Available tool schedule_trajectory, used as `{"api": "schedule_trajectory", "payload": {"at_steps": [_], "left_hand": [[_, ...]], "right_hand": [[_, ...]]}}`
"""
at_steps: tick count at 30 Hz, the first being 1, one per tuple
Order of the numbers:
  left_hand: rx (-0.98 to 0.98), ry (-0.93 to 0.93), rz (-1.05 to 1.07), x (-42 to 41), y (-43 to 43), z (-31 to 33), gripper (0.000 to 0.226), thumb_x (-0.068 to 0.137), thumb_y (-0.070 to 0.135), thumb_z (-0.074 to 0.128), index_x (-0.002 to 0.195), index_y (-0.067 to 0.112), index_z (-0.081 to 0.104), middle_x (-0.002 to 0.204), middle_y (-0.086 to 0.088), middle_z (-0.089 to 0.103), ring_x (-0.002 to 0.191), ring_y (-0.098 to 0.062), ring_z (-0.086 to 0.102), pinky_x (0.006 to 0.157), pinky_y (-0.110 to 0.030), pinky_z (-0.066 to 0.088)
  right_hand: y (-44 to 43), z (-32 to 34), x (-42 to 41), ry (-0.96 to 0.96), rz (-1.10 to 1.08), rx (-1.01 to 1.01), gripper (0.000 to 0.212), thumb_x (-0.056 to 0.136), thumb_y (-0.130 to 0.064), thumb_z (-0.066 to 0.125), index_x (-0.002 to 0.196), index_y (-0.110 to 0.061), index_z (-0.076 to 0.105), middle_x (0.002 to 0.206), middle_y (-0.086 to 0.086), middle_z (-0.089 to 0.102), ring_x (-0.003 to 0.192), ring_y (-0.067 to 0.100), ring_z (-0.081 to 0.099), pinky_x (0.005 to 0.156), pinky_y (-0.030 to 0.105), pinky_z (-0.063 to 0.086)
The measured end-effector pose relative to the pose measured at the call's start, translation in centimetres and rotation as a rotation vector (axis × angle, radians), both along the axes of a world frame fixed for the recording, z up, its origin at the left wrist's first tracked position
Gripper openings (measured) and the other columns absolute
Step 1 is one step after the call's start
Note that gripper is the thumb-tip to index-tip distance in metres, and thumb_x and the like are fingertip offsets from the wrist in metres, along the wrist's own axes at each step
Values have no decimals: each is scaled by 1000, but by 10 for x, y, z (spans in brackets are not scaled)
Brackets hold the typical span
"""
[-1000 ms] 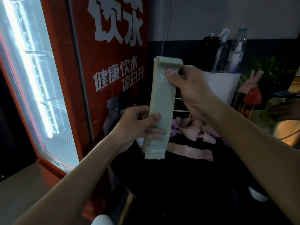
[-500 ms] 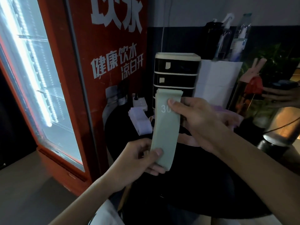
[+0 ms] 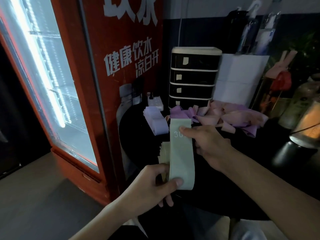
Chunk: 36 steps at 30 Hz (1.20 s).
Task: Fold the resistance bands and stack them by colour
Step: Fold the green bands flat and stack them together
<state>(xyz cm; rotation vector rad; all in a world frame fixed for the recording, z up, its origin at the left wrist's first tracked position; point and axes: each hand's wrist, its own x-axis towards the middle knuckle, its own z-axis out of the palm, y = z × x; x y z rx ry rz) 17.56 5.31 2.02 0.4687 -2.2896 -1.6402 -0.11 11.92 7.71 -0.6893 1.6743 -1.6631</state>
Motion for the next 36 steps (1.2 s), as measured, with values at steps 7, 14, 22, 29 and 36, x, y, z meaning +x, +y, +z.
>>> {"api": "schedule_trajectory", "payload": {"at_steps": [7,14,22,29,36], "left_hand": [[6,63,128,-6,-5,0,43,81,53,61,82,12,74,84,7,71,57,-13,63,47,-25,46],[-230,23,184,-12,-24,-7,41,81,58,63,63,22,69,87,17,62,84,-2,64,74,-15,43],[-68,-1,200,-9,-16,-2,41,87,42,69,59,12,65,57,8,62,52,-6,57,55,-20,43],[25,-70,172,-3,-16,2,44,83,50,69,62,13,58,44,4,40,37,-10,34,37,-20,27],[-384,53,336,-24,-66,11,25,83,48,70,90,25,66,81,10,66,73,-1,60,65,-12,45]], "right_hand": [[-19,-26,-2,28,-6,70,22,88,-15,71,96,4,72,94,17,75,90,32,72,84,42,58],[-25,-42,3,16,-17,76,15,89,-17,70,92,-2,72,93,15,75,86,27,72,78,39,59],[-29,-47,4,51,3,2,14,90,-19,68,94,-6,72,90,9,75,79,19,72,70,31,60],[-31,-58,6,92,-28,-8,9,90,-20,69,89,-12,69,93,9,75,83,22,72,77,37,58],[-31,-59,6,88,-45,4,16,90,-22,69,95,-7,71,93,10,74,75,17,71,63,27,56]]}}
